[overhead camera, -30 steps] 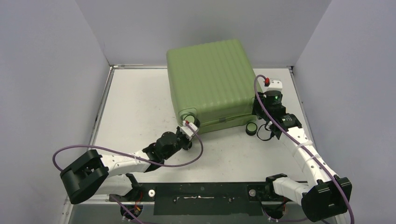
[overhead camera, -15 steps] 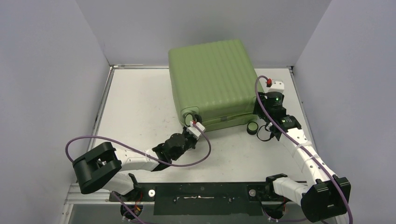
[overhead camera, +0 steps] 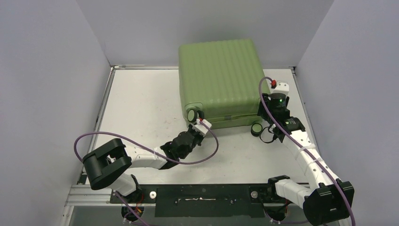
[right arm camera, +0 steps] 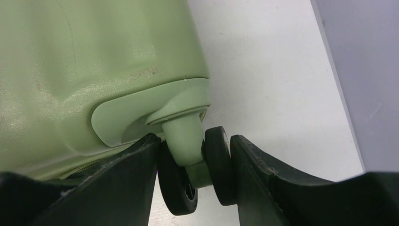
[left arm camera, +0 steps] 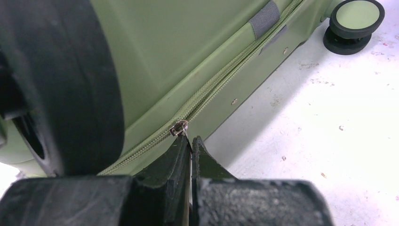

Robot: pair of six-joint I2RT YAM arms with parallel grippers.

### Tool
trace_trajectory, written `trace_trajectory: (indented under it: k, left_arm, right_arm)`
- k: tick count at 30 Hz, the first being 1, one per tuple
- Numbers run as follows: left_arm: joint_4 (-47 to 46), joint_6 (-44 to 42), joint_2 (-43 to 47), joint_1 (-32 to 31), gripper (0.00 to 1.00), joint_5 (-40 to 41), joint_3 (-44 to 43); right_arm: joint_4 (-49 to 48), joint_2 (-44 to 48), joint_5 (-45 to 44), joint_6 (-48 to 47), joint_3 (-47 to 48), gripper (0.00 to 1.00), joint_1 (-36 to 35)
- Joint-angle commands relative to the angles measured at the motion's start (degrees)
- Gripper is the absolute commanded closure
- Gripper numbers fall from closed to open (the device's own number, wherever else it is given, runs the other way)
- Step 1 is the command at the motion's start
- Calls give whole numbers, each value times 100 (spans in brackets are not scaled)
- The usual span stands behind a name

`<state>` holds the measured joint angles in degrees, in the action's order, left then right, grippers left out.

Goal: Pack the luggage
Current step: Zip the luggage at the center of the board.

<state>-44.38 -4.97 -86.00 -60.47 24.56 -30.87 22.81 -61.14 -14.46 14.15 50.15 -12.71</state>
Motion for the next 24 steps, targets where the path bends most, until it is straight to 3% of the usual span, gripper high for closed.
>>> trace_trajectory:
  k: [1, 14, 24]
  left_arm:
    - [251, -256, -131, -536, 100, -1796, -382]
    - [553, -390, 362, -692, 100, -1539, -237]
    - [656, -574, 87, -998, 100, -1534, -809]
  right_arm:
    - [426, 304, 1464, 643, 452, 100, -532]
    - [628, 407, 1399, 561, 1205, 100, -630]
    - [578, 480, 1911, 790, 1141, 100, -693]
